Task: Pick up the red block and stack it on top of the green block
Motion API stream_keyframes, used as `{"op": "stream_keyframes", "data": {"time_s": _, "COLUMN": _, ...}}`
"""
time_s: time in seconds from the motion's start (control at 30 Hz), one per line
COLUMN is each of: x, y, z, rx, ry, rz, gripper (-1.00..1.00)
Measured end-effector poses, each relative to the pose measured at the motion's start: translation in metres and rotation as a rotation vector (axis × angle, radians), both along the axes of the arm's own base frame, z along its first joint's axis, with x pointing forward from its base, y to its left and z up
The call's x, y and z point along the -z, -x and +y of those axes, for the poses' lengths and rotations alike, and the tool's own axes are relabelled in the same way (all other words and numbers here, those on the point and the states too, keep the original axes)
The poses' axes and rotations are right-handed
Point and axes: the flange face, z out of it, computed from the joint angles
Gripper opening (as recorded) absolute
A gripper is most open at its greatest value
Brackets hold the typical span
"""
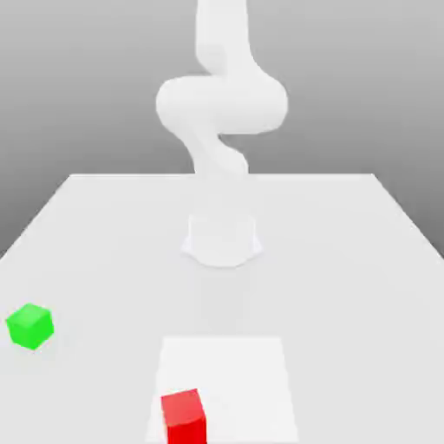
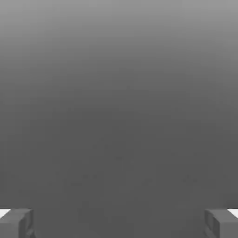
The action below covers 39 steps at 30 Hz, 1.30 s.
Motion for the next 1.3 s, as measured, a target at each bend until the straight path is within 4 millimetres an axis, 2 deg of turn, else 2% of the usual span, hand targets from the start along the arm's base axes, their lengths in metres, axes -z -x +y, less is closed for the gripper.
{"op": "stream_keyframes", "data": {"time_s": 0.1, "x": 0.048, "y": -0.038, "z": -0.006, "rx": -0.039, "ry": 0.002, "rz": 0.088, "gripper": 0.00}}
{"op": "stream_keyframes", "data": {"time_s": 0.23, "x": 0.116, "y": -0.077, "z": -0.012, "rx": -0.085, "ry": 0.008, "rz": 0.199, "gripper": 0.00}}
{"op": "stream_keyframes", "data": {"time_s": 0.37, "x": 0.188, "y": -0.105, "z": -0.017, "rx": -0.126, "ry": 0.019, "rz": 0.308, "gripper": 0.00}}
{"op": "stream_keyframes", "data": {"time_s": 0.47, "x": 0.244, "y": -0.119, "z": -0.020, "rx": -0.155, "ry": 0.032, "rz": 0.390, "gripper": 0.00}}
{"op": "stream_keyframes", "data": {"time_s": 0.63, "x": 0.337, "y": -0.126, "z": -0.028, "rx": -0.199, "ry": 0.062, "rz": 0.525, "gripper": 0.00}}
{"op": "stream_keyframes", "data": {"time_s": 0.83, "x": 0.445, "y": -0.112, "z": -0.041, "rx": -0.250, "ry": 0.113, "rz": 0.688, "gripper": 0.00}}
{"op": "stream_keyframes", "data": {"time_s": 1.0, "x": 0.516, "y": -0.108, "z": -0.044, "rx": -0.260, "ry": 0.125, "rz": 0.719, "gripper": 0.00}}
{"op": "stream_keyframes", "data": {"time_s": 1.03, "x": 0.526, "y": -0.108, "z": -0.044, "rx": -0.260, "ry": 0.125, "rz": 0.720, "gripper": -1.00}}
{"op": "stream_keyframes", "data": {"time_s": 1.23, "x": 0.530, "y": -0.107, "z": -0.044, "rx": -0.260, "ry": 0.124, "rz": 0.721, "gripper": -1.00}}
{"op": "stream_keyframes", "data": {"time_s": 1.3, "x": 0.517, "y": -0.108, "z": -0.044, "rx": -0.261, "ry": 0.125, "rz": 0.721, "gripper": -1.00}}
